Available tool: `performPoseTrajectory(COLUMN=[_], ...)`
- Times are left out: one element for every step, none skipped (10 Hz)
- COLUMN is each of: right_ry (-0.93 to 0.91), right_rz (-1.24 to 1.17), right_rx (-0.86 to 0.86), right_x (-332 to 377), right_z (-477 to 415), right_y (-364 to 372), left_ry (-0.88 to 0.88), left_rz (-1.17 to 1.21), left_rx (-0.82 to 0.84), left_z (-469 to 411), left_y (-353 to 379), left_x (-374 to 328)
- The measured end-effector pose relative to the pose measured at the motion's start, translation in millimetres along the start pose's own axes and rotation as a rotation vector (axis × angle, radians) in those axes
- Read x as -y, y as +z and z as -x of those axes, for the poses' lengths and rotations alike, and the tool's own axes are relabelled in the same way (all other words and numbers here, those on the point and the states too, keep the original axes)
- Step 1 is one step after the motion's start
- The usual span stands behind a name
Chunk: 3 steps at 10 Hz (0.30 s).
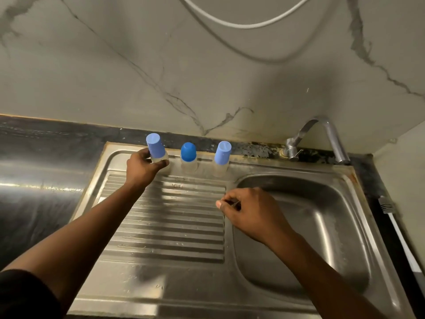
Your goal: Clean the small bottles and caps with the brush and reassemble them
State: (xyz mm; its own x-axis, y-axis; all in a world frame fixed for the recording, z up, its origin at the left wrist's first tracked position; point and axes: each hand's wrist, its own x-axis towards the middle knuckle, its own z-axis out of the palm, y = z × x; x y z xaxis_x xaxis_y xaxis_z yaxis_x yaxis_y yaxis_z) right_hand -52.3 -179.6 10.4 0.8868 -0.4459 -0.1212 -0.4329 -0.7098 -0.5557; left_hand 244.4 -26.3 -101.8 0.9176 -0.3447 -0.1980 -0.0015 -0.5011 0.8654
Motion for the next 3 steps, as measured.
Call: performPoseTrajectory(right_ry=[-0.003, -0.008, -0.021], right_rz=[-0.006, -0.012, -0.038], right_rx=[-0.001, -0.015, -0.027], right_x=[2.5, 5.6, 9.5], right_z=[-0.5, 0.2, 1.4], right_y=[-2.2, -8.1, -18.3], left_ry=[-0.031, -0.032, -0.033], left_rz=[-0.004, -0.012, 0.017], left_rx=[0.019, 0.055, 0.037], left_z=[2.8, 5.1, 13.4], left_y=[0.9, -1.9, -11.5], left_x=[-4.2, -5.6, -14.8])
